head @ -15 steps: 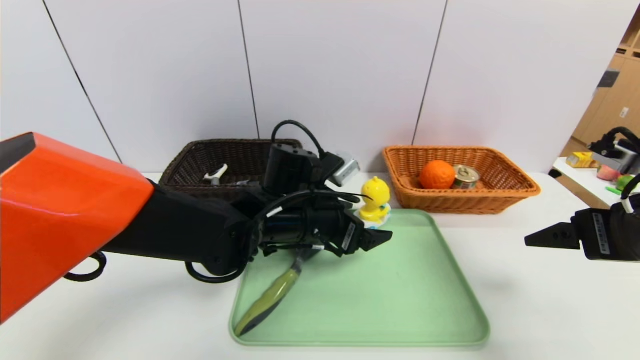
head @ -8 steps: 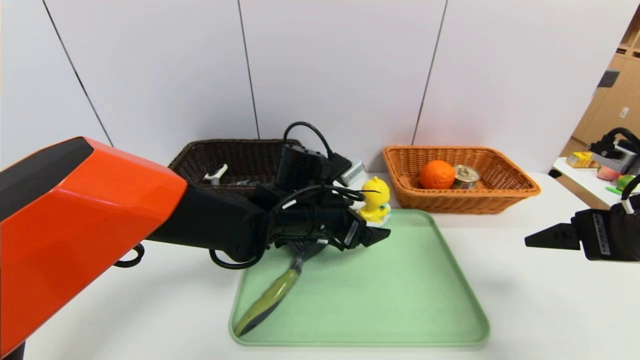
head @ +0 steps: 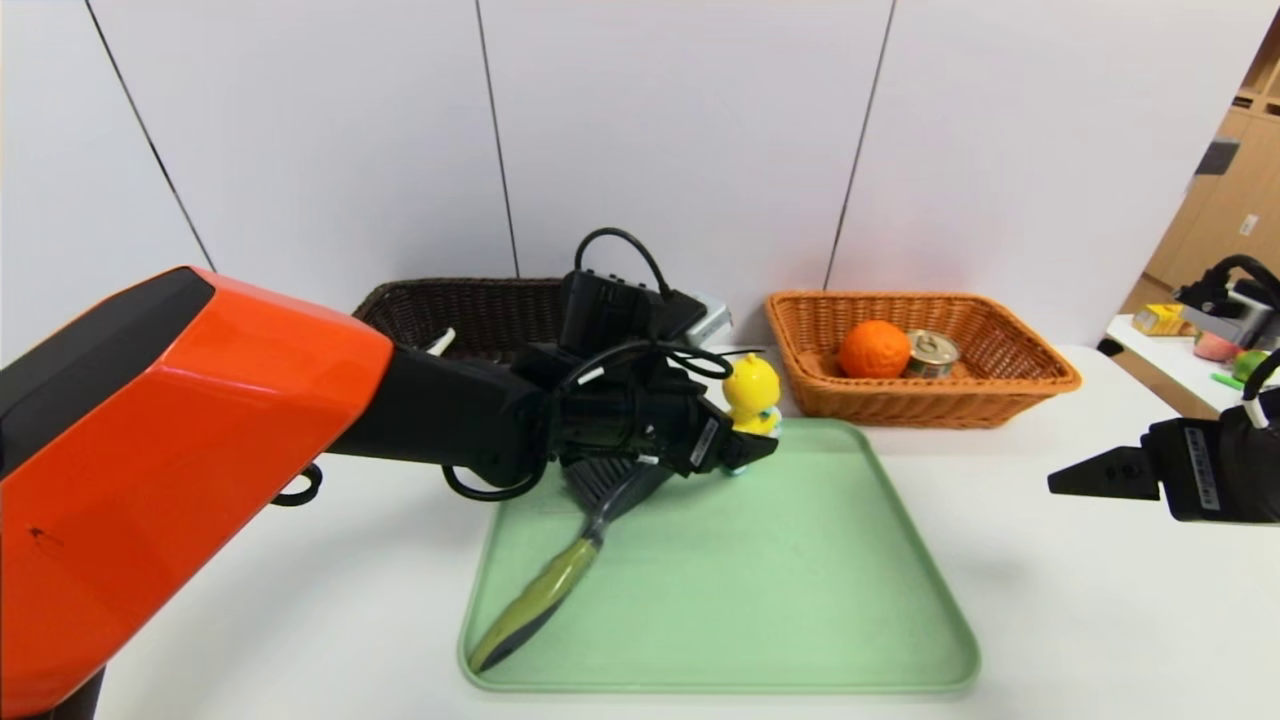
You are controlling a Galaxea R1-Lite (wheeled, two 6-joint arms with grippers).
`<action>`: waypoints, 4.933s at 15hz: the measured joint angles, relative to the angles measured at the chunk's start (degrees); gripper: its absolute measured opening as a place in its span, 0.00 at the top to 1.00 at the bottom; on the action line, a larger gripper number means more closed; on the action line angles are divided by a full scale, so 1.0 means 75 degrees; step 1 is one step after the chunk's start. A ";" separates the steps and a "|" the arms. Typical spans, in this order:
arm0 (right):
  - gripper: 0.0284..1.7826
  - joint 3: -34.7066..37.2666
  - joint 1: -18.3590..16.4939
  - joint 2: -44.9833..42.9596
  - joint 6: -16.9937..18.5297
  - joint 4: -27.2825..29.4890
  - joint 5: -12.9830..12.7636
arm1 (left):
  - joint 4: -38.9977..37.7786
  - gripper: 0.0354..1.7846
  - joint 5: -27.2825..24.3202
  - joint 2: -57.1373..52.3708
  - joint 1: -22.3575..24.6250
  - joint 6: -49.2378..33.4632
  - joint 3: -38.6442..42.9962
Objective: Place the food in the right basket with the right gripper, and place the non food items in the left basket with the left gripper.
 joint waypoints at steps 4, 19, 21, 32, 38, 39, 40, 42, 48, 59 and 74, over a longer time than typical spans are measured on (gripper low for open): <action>0.05 -0.0003 -0.0011 0.0000 0.0000 -0.0005 0.0000 | 0.0395 0.06 -0.0127 0.0309 -0.0003 -0.0002 -0.0584; 0.04 -0.0003 -0.0008 -0.0003 -0.0063 -0.0239 -0.0010 | 0.0395 0.06 -0.0125 0.1136 0.0008 0.0158 -0.1286; 0.04 0.0003 -0.0008 -0.0008 -0.0070 -0.0241 -0.0011 | 0.0375 0.06 -0.0127 0.1198 0.0005 0.0164 -0.1320; 0.04 0.0089 0.0010 -0.0037 -0.0096 -0.0236 -0.0010 | 0.0340 0.06 -0.0127 0.1408 0.0026 0.0213 -0.1517; 0.04 0.0089 0.0067 -0.0070 -0.0096 -0.0236 -0.0018 | 0.0314 0.36 -0.0130 0.1474 0.0075 0.0213 -0.1528; 0.04 0.0089 0.0076 -0.0070 -0.0096 -0.0236 -0.0018 | 0.0314 0.43 -0.0125 0.1477 0.0075 0.0210 -0.1525; 0.04 0.0089 0.0080 -0.0070 -0.0093 -0.0236 -0.0011 | 0.0310 0.50 -0.0127 0.1487 0.0075 0.0210 -0.1518; 0.04 0.0089 0.0081 -0.0070 -0.0093 -0.0232 -0.0015 | 0.0310 0.60 -0.0127 0.1499 0.0078 0.0213 -0.1507; 0.04 0.0111 0.0080 -0.0073 -0.0078 -0.0236 -0.0018 | 0.0338 0.60 -0.0159 0.1463 0.0073 0.0198 -0.1469; 0.04 0.0189 0.0054 -0.0192 -0.0093 -0.0224 -0.0015 | 0.0401 0.60 -0.0647 0.0440 0.0034 -0.0247 -0.0982; 0.04 0.0221 0.0050 -0.0163 -0.0093 -0.0244 -0.0036 | 0.2965 0.60 -0.0215 -0.3282 0.2835 -0.1907 -0.0731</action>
